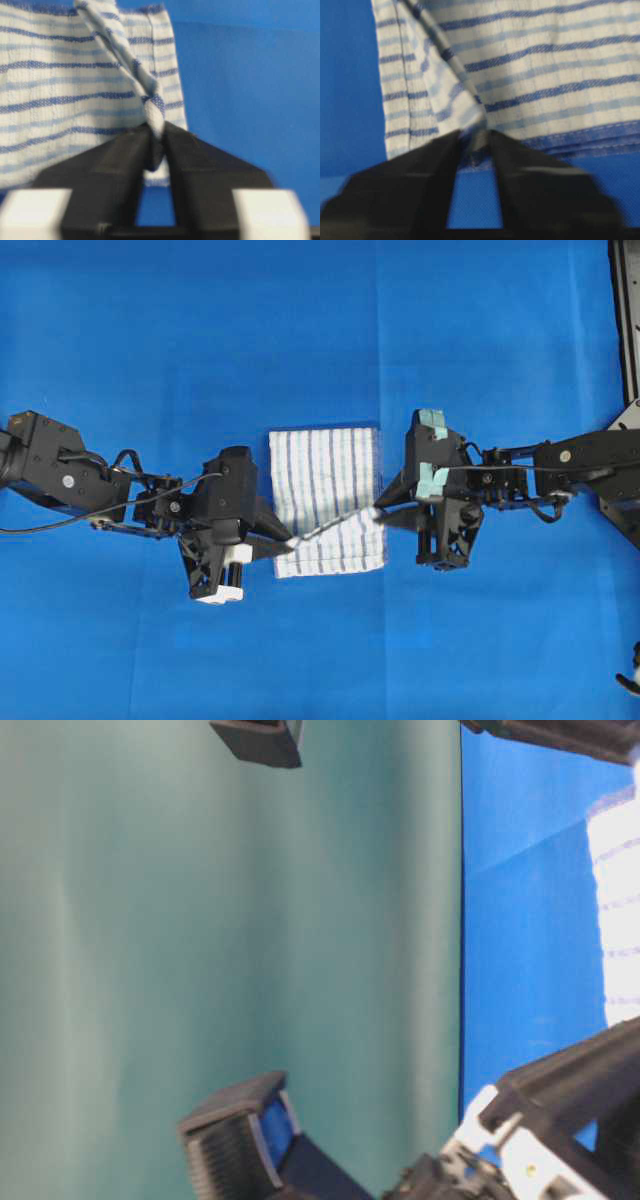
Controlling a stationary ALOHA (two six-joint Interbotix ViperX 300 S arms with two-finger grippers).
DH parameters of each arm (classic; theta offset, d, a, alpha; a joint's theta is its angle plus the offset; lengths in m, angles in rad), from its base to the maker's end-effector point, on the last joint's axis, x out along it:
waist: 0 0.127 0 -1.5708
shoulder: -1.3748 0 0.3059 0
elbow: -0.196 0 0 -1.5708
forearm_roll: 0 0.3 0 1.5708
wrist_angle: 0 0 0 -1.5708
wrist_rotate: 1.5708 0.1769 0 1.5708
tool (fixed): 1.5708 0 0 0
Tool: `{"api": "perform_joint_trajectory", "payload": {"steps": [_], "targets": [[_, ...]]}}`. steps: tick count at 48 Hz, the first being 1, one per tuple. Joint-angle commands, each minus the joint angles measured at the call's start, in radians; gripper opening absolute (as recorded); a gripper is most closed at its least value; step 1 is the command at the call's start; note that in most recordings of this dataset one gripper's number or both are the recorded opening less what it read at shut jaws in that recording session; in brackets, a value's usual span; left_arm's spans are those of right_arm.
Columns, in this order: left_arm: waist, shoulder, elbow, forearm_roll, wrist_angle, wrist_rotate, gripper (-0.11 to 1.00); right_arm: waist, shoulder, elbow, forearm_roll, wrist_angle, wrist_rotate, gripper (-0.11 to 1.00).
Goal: Fold the blue towel.
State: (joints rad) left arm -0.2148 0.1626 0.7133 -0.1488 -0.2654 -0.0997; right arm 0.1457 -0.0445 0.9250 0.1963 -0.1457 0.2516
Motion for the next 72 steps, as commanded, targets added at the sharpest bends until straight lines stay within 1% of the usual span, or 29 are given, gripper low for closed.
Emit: {"api": "perform_joint_trajectory", "payload": {"steps": [1,2,6,8,9,10,14,17,20,26,29,36,43,47,60,65,72], "targets": [[-0.002,-0.005,-0.011,0.003,-0.003,0.0,0.26,0.008,-0.008,-0.023,0.003,-0.002,-0.002,0.54],[-0.005,-0.006,-0.011,0.003,-0.005,0.002,0.32,0.009,-0.008,-0.023,0.003,-0.002,-0.002,0.63],[-0.005,-0.012,-0.006,0.003,-0.003,0.005,0.58,0.011,-0.008,-0.023,0.003,-0.005,-0.002,0.85],[-0.005,-0.018,0.002,0.003,0.0,0.011,0.69,0.014,-0.012,-0.026,0.003,-0.005,-0.003,0.9],[-0.005,-0.021,0.005,0.003,0.002,0.012,0.73,0.014,-0.014,-0.028,0.003,-0.005,-0.002,0.9],[-0.005,-0.026,0.008,0.003,0.003,0.012,0.74,0.015,-0.017,-0.029,0.003,-0.005,-0.002,0.88],[-0.005,-0.051,0.021,0.003,0.015,0.014,0.7,0.023,-0.035,-0.035,0.002,0.0,-0.008,0.85],[-0.003,-0.075,0.032,0.003,0.031,0.015,0.65,0.029,-0.061,-0.034,-0.002,0.009,-0.014,0.85],[0.0,-0.109,0.041,0.003,0.051,0.015,0.63,0.031,-0.097,-0.032,-0.008,0.032,-0.018,0.85],[0.005,-0.196,0.054,0.008,0.11,0.025,0.62,0.028,-0.19,-0.026,-0.037,0.089,-0.038,0.85],[0.014,-0.239,0.061,0.008,0.138,0.034,0.61,0.018,-0.233,-0.025,-0.06,0.115,-0.052,0.85],[0.041,-0.353,0.097,0.008,0.198,0.072,0.6,-0.028,-0.348,-0.005,-0.109,0.193,-0.067,0.85],[0.067,-0.492,0.175,0.008,0.207,0.115,0.59,-0.081,-0.477,0.044,-0.149,0.253,-0.067,0.85],[0.083,-0.586,0.239,0.009,0.201,0.135,0.59,-0.103,-0.574,0.081,-0.164,0.284,-0.067,0.85],[0.097,-0.844,0.411,0.008,0.186,0.17,0.59,-0.112,-0.838,0.164,-0.199,0.403,-0.067,0.85],[0.097,-0.937,0.463,0.009,0.186,0.181,0.59,-0.114,-0.923,0.212,-0.202,0.417,-0.067,0.85],[0.097,-1.031,0.523,0.009,0.189,0.19,0.59,-0.115,-1.011,0.279,-0.202,0.411,-0.063,0.85]]}}
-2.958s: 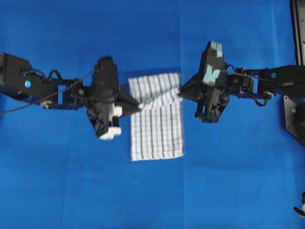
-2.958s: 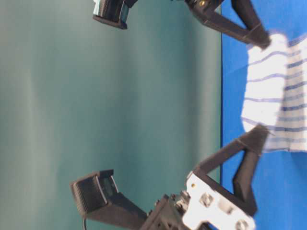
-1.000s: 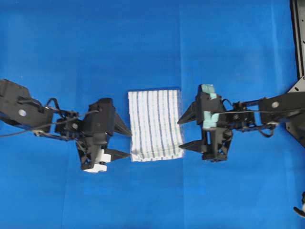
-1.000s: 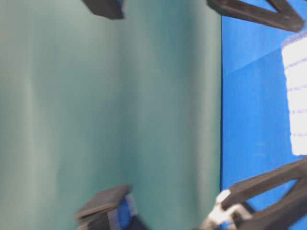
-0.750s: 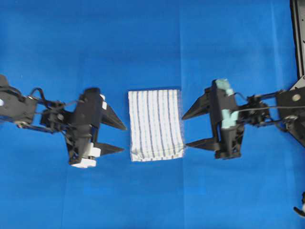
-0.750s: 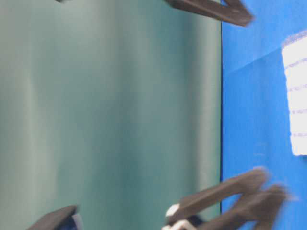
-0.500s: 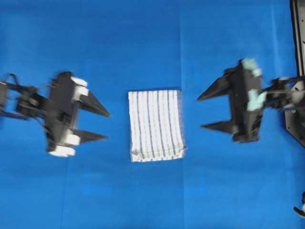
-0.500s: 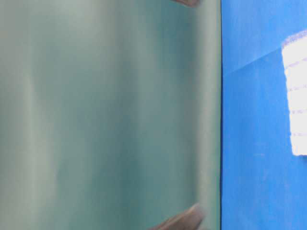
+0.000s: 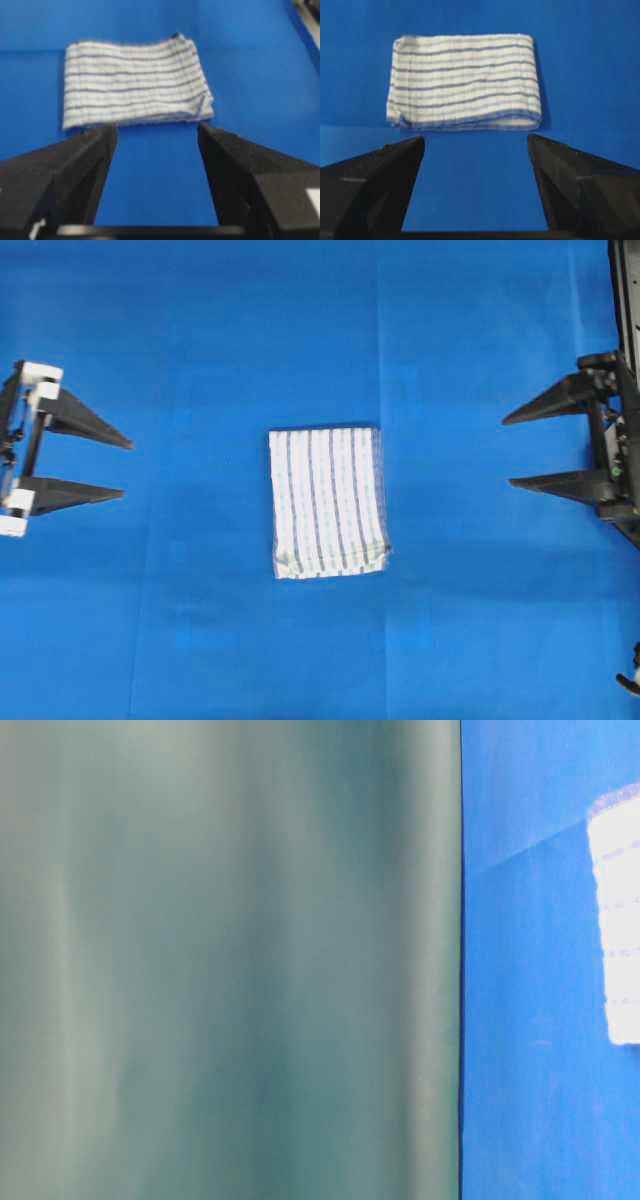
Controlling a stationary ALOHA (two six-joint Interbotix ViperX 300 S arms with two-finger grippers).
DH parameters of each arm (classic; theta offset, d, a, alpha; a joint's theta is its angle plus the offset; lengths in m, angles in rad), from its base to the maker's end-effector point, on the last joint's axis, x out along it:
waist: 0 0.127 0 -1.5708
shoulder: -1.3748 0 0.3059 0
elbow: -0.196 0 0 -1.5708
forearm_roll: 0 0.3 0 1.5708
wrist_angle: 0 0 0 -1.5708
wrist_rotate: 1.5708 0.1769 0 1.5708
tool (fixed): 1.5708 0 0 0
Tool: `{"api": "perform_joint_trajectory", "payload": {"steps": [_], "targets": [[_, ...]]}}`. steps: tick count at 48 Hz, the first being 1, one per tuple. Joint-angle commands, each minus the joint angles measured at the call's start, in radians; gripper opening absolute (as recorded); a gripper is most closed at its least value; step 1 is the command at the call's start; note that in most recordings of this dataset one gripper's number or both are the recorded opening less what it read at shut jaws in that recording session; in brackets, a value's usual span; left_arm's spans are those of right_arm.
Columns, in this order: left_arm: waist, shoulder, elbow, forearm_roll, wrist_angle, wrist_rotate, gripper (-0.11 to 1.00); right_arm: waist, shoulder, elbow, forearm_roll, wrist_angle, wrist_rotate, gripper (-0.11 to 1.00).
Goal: Fold the blue towel.
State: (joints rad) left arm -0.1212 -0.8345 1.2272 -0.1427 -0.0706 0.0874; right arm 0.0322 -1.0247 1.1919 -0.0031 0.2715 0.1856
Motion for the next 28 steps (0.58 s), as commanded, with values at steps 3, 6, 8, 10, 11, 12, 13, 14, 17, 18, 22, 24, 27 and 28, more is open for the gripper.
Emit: {"api": "perform_joint_trajectory", "payload": {"steps": [3,6,8,10,11,12,13,14,17,18,22,24,27,28], "targets": [[0.003,-0.064,0.032,0.003,-0.008,0.005,0.59,-0.002,-0.054,0.04,-0.002,-0.023,0.009,0.85],[0.003,-0.095,0.057,0.003,-0.008,0.005,0.59,-0.002,-0.071,0.069,0.0,-0.052,0.012,0.85],[0.003,-0.109,0.071,0.003,-0.008,0.005,0.59,-0.003,-0.075,0.081,0.002,-0.071,0.014,0.85],[0.003,-0.123,0.083,0.003,-0.008,0.005,0.59,-0.005,-0.077,0.094,0.002,-0.086,0.014,0.85],[0.003,-0.129,0.091,0.003,-0.008,0.005,0.59,-0.005,-0.077,0.097,0.003,-0.094,0.014,0.85],[0.003,-0.135,0.097,0.003,-0.009,0.005,0.59,-0.005,-0.075,0.103,0.003,-0.101,0.014,0.85],[0.003,-0.141,0.103,0.003,-0.009,0.005,0.59,-0.006,-0.075,0.106,0.005,-0.107,0.014,0.85],[0.003,-0.147,0.112,0.003,-0.011,0.005,0.59,-0.008,-0.072,0.11,0.005,-0.117,0.014,0.85],[0.003,-0.167,0.138,0.002,-0.012,0.005,0.59,-0.006,-0.063,0.127,0.012,-0.147,0.014,0.85],[0.003,-0.173,0.146,0.003,-0.012,0.005,0.59,-0.006,-0.058,0.13,0.014,-0.156,0.014,0.85],[0.003,-0.198,0.17,0.003,-0.014,0.005,0.59,-0.008,-0.044,0.147,0.021,-0.195,0.014,0.85],[0.003,-0.207,0.179,0.003,-0.012,0.003,0.59,-0.006,-0.04,0.155,0.025,-0.212,0.014,0.85],[0.003,-0.219,0.19,0.003,-0.014,0.005,0.59,-0.006,-0.032,0.164,0.028,-0.229,0.014,0.85],[0.003,-0.224,0.193,0.003,-0.014,0.005,0.59,-0.006,-0.031,0.167,0.028,-0.235,0.014,0.85]]}}
